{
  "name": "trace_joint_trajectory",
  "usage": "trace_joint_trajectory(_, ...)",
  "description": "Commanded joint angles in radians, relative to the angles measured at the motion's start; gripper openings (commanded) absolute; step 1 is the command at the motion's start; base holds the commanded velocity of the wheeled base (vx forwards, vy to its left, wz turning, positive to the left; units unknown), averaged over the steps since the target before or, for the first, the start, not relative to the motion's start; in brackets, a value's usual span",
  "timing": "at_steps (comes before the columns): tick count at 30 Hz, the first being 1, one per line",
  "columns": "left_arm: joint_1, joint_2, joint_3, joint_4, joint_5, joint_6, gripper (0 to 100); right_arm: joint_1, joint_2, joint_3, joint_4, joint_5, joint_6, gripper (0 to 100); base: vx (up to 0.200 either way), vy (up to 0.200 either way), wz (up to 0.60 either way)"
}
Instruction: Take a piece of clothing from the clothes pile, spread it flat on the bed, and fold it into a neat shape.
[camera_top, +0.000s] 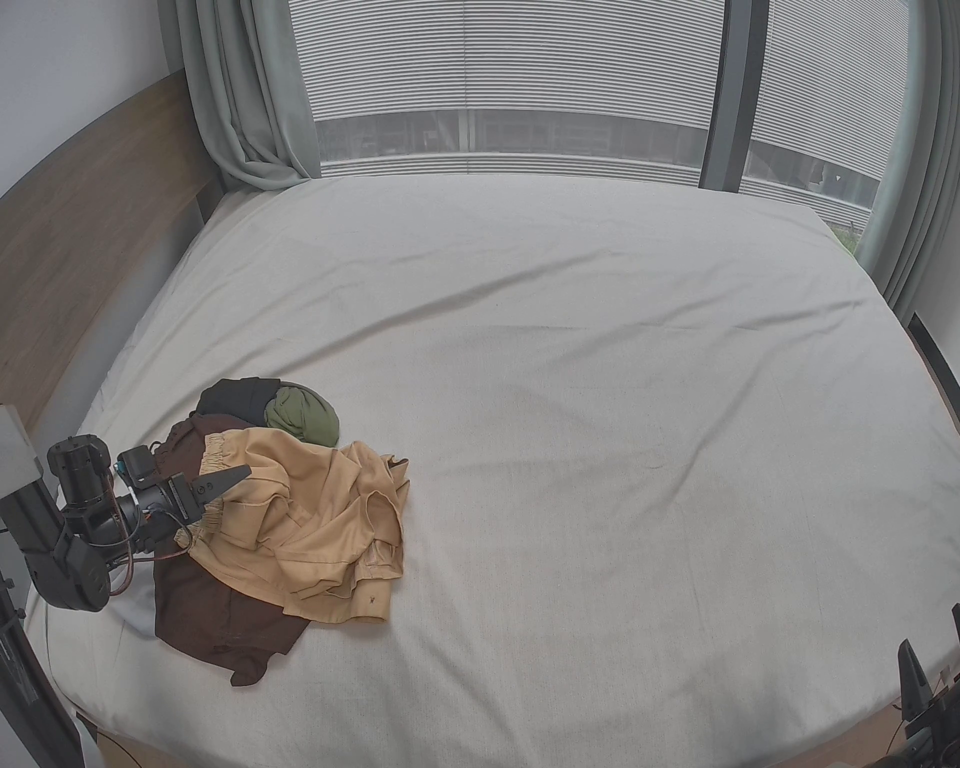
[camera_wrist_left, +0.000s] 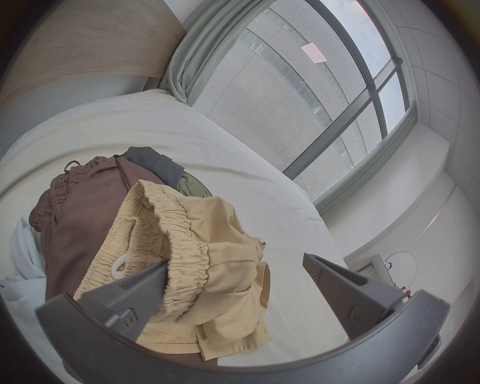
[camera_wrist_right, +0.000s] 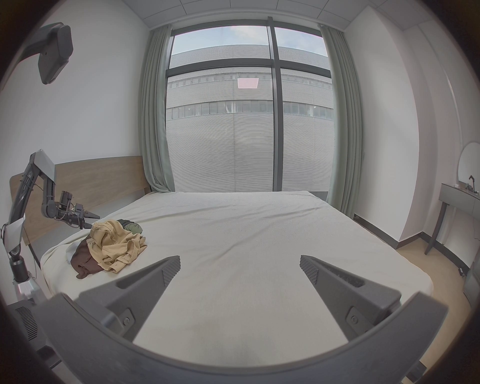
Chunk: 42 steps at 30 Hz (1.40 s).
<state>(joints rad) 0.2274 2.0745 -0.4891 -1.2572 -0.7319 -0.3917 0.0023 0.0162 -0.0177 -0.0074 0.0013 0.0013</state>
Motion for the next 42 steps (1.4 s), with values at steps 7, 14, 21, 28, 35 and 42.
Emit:
trace_joint_trajectory(7, -0.026, 0.035, -0.023, -0.001, 0.003, 0.004, 100, 0.001, -0.016, 0.018, 0.000, 0.002, 0.000, 100, 0.000, 0.000, 0.00)
trace_joint_trajectory(14, -0.040, 0.067, -0.034, -0.002, 0.005, 0.024, 100, -0.001, -0.016, 0.018, 0.000, 0.000, 0.000, 100, 0.000, 0.000, 0.00)
trace_joint_trajectory(21, -0.040, 0.078, -0.049, -0.002, 0.005, 0.033, 100, -0.001, -0.016, 0.018, 0.000, 0.000, 0.000, 100, 0.000, 0.000, 0.00)
trace_joint_trajectory(28, -0.034, 0.116, -0.042, -0.002, 0.003, 0.120, 0, 0.001, -0.016, 0.018, 0.000, 0.000, 0.000, 100, 0.000, 0.000, 0.00)
trace_joint_trajectory(35, -0.040, 0.122, -0.026, -0.033, -0.026, 0.168, 0, 0.001, -0.016, 0.018, 0.000, 0.000, 0.000, 100, 0.000, 0.000, 0.00)
trace_joint_trajectory(42, -0.089, 0.069, 0.035, -0.159, -0.018, 0.060, 0, -0.001, -0.016, 0.018, 0.000, 0.000, 0.000, 100, 0.000, 0.000, 0.00)
